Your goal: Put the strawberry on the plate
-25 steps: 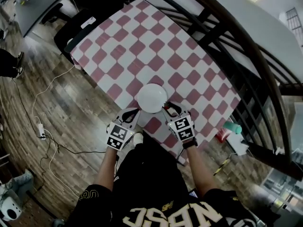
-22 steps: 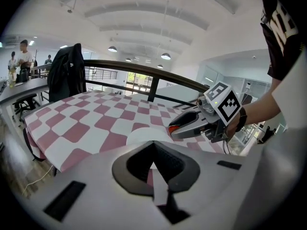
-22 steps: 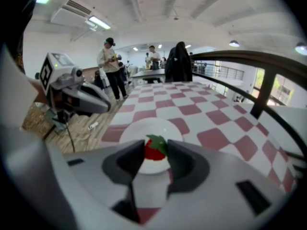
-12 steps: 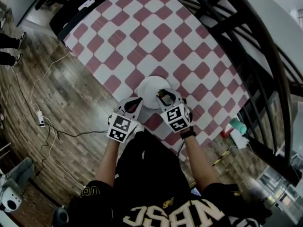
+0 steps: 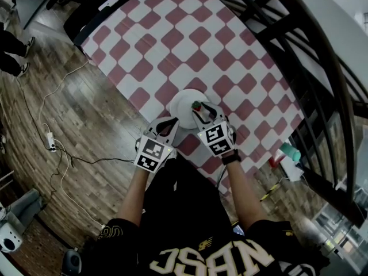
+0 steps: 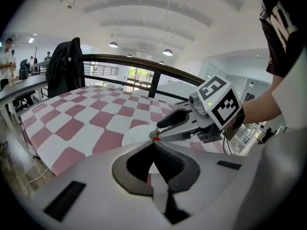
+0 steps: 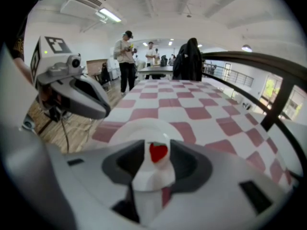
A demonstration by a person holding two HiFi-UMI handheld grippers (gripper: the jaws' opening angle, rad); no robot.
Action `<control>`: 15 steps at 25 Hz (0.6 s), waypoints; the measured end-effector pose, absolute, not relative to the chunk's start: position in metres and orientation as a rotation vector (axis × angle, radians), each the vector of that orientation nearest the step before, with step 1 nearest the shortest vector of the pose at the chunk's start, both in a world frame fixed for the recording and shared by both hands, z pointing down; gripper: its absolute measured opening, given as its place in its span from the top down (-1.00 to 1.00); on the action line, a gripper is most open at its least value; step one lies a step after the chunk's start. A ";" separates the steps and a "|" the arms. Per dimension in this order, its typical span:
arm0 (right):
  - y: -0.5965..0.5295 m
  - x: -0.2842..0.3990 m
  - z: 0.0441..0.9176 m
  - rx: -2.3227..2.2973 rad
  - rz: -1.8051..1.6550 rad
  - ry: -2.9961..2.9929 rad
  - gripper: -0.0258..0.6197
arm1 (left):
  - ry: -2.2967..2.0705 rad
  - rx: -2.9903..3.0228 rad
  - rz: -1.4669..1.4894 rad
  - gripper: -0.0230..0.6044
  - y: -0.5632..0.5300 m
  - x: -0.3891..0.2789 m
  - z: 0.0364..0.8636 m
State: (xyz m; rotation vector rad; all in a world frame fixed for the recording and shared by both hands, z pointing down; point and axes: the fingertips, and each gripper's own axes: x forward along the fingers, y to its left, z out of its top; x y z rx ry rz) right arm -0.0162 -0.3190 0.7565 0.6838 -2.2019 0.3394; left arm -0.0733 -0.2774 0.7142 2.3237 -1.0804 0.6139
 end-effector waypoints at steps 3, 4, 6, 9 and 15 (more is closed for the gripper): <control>-0.316 -0.010 0.745 0.717 0.324 -2.204 0.44 | -1.112 2.330 0.594 0.90 -0.275 -0.076 0.701; -0.314 -0.009 0.739 0.732 0.320 -2.206 0.44 | -1.123 2.334 0.584 0.90 -0.274 -0.077 0.696; -0.312 -0.007 0.725 0.771 0.306 -2.216 0.44 | -1.148 2.350 0.558 0.90 -0.273 -0.079 0.683; -0.311 -0.004 0.700 0.846 0.298 -2.250 0.44 | -1.185 2.375 0.513 0.90 -0.274 -0.082 0.666; -0.300 0.015 0.649 1.075 0.352 -2.278 0.55 | -1.247 2.401 0.424 0.90 -0.262 -0.088 0.627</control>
